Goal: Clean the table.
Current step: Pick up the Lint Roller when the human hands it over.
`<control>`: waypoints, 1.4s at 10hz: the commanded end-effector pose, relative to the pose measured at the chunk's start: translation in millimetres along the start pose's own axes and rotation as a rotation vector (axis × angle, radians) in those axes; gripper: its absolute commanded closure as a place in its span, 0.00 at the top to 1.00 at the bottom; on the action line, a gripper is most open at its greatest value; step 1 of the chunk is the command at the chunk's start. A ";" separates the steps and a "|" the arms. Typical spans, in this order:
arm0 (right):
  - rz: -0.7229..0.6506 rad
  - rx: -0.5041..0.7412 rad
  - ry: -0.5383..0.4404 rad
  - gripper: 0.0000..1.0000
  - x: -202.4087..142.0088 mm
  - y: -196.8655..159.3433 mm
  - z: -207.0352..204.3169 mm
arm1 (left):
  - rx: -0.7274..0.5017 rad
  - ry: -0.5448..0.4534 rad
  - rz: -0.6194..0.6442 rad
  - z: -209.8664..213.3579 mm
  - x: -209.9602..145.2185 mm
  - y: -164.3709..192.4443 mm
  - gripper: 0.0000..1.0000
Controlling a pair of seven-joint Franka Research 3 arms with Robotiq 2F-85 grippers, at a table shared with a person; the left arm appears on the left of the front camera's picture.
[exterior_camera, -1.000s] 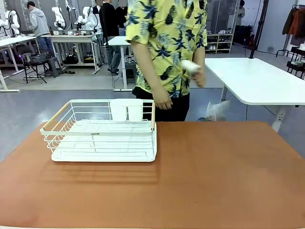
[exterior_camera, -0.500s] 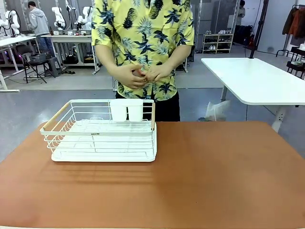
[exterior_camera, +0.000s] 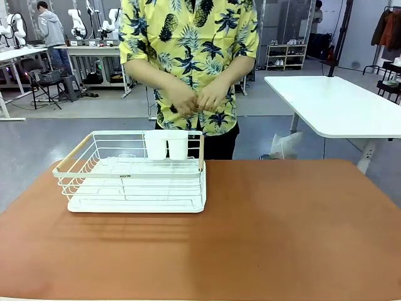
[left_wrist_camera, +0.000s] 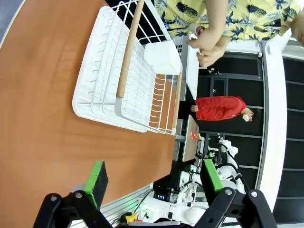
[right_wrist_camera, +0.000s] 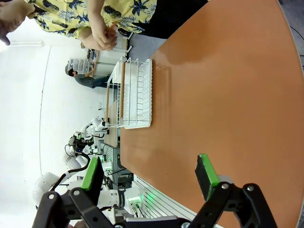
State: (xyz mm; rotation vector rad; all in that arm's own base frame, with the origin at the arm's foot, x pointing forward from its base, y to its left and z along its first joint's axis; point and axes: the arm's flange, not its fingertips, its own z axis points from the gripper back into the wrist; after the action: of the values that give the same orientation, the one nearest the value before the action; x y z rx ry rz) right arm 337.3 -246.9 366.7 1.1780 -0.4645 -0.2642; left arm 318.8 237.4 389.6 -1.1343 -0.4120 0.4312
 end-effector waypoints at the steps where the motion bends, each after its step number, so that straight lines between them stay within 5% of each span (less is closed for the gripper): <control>1: -0.005 0.000 -0.007 1.00 0.3 2.4 0.3 | -0.007 -0.007 0.001 1.9 0.6 0.4 1.00; 14: -0.005 0.000 -0.007 1.00 0.3 2.4 0.3 | -0.007 -0.007 0.001 1.9 0.6 0.4 1.00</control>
State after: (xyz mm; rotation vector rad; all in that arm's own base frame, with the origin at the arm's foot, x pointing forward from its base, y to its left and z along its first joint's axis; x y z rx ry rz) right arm 337.3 -246.9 366.7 1.1780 -0.4645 -0.2642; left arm 318.8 237.5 389.6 -1.1341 -0.4120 0.4313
